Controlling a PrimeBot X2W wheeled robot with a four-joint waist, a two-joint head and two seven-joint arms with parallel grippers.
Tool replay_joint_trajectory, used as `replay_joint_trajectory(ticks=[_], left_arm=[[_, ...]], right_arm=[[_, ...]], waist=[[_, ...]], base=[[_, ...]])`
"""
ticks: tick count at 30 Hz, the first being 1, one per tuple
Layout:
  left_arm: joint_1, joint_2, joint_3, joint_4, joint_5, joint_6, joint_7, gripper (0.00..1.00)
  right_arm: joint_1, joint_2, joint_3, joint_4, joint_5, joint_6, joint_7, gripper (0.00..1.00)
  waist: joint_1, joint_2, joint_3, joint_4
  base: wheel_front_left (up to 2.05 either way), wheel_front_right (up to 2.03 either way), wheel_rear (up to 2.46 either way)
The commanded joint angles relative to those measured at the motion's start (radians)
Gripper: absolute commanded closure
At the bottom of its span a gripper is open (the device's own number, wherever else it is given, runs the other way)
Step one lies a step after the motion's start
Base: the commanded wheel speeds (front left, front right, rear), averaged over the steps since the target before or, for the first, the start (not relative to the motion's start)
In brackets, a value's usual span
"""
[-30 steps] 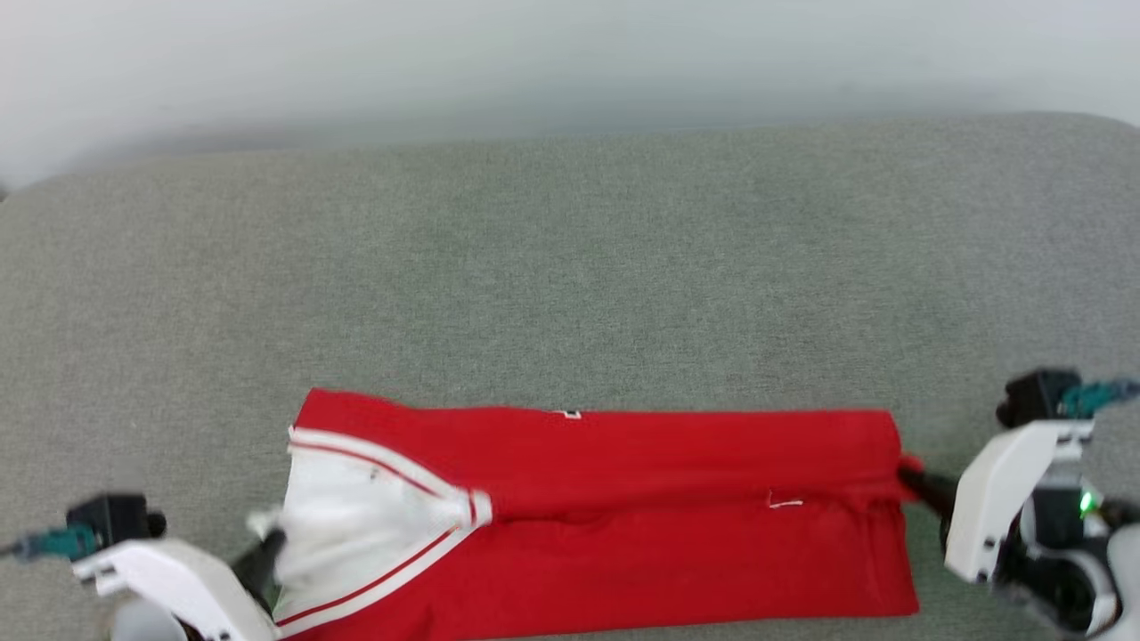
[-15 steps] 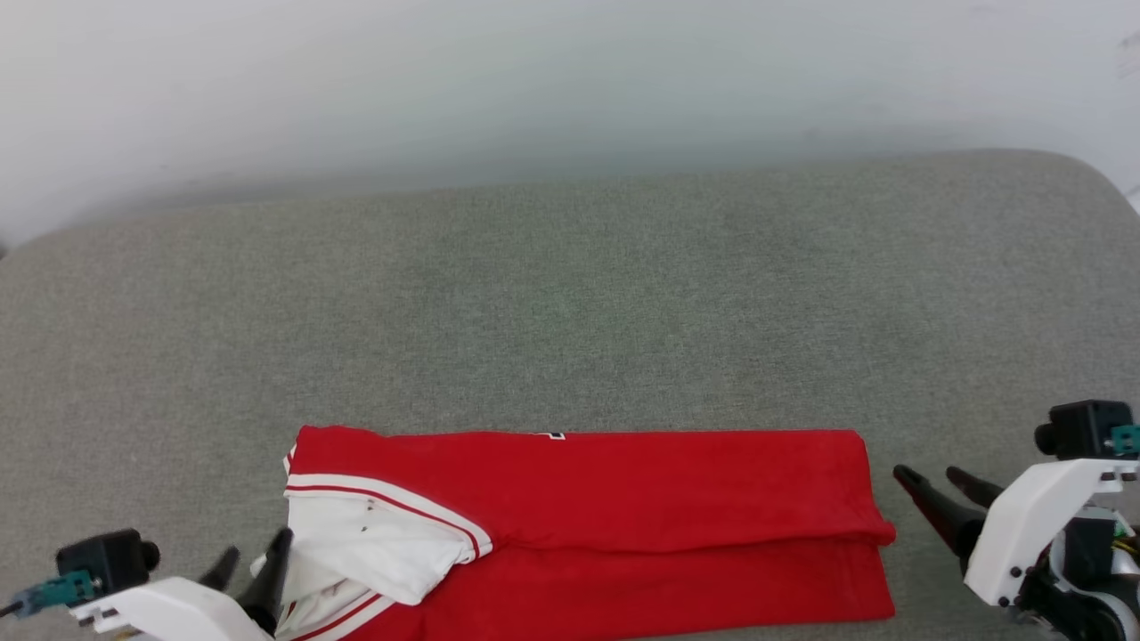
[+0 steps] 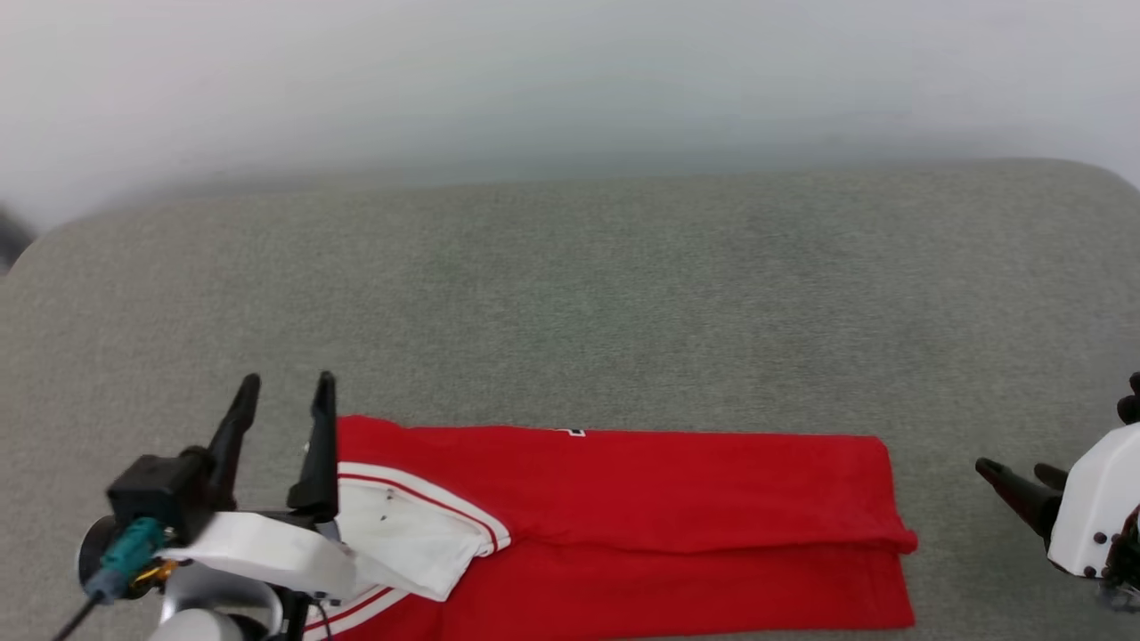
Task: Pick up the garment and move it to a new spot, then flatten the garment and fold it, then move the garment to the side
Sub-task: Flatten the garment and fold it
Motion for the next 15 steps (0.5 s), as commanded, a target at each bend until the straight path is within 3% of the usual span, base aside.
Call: replay_joint_trajectory(ticks=[1, 7, 15], left_arm=[[-0.022, -0.016, -0.019, -0.003, 0.041, 0.016, -0.025, 0.00], [-0.050, -0.055, -0.052, -0.015, 0.102, 0.022, -0.066, 0.00], [-0.081, -0.084, -0.075, -0.013, 0.133, 0.027, -0.076, 0.00]], right_arm=[[-0.015, 0.015, -0.011, -0.004, -0.016, -0.001, 0.038, 0.00], [-0.015, 0.047, -0.004, 0.025, -0.054, -0.001, 0.105, 0.00], [-0.040, 0.104, 0.027, 0.190, -0.053, -0.001, 0.126, 0.00]], waist=[[0.0001, -0.0001, 0.026, 0.034], [0.0001, -0.0001, 0.073, 0.087], [0.0001, -0.0001, 0.127, 0.137]], base=[[0.00, 0.00, 0.00], [0.00, 0.00, 0.00], [0.00, 0.00, 0.00]])
